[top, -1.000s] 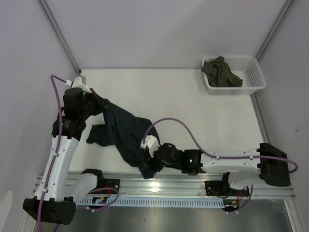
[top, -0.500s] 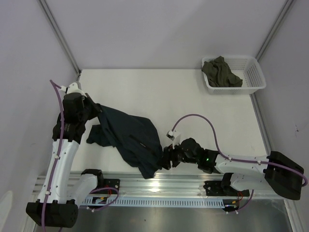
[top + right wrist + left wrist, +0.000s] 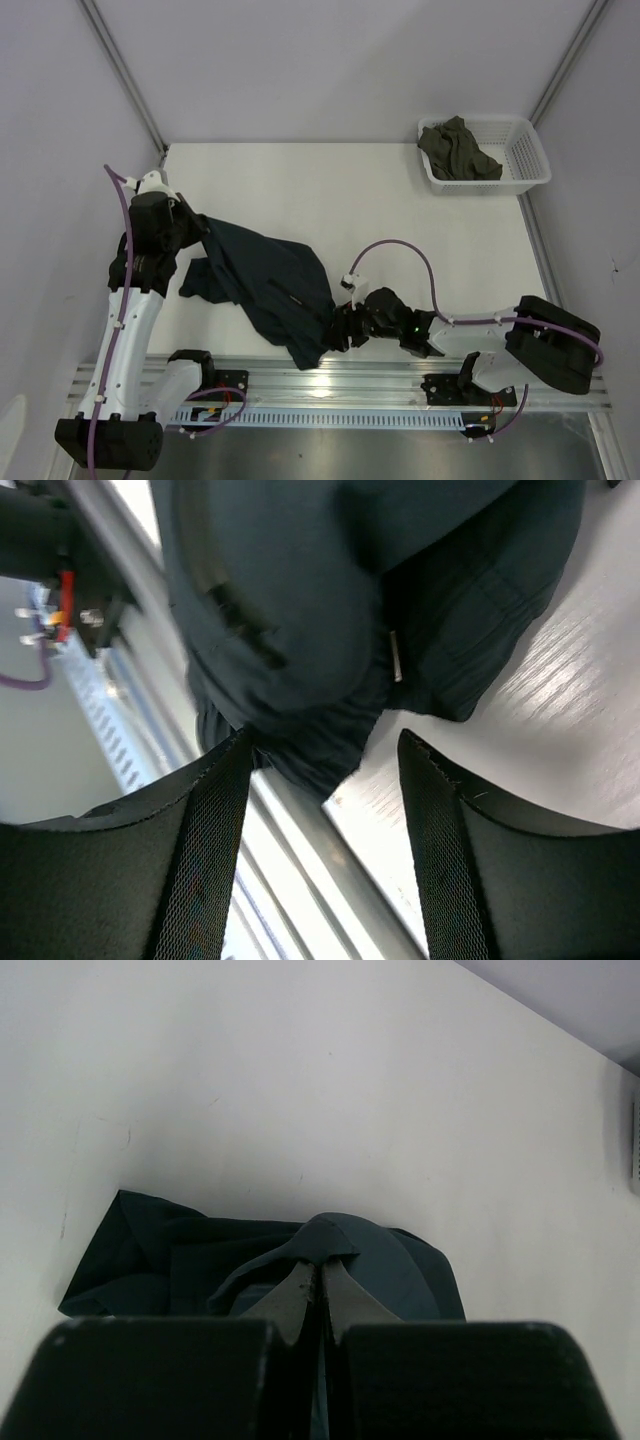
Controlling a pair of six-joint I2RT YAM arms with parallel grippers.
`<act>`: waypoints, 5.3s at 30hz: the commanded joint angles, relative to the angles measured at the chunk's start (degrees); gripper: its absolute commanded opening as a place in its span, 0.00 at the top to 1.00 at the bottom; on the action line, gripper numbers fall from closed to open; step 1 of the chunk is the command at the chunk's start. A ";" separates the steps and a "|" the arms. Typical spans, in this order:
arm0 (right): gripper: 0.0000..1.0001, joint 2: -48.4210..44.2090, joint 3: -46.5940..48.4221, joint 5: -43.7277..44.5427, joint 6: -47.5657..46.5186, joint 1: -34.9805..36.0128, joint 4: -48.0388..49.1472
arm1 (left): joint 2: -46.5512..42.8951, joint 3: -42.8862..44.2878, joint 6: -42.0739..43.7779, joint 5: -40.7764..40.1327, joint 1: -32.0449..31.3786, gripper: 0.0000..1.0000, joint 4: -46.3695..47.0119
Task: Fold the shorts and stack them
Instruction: Flatten the shorts out
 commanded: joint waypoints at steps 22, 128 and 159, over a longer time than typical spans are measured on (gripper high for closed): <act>1.00 -10.26 14.40 22.32 -10.28 2.87 -26.46 | 3.24 7.43 1.78 2.41 3.70 1.00 1.41; 0.28 27.94 29.25 16.52 5.63 17.54 12.81 | 8.79 18.60 3.36 11.20 15.65 1.00 0.53; 1.00 18.82 23.84 23.13 9.83 7.81 3.31 | 9.75 17.81 3.80 11.99 15.74 1.00 1.32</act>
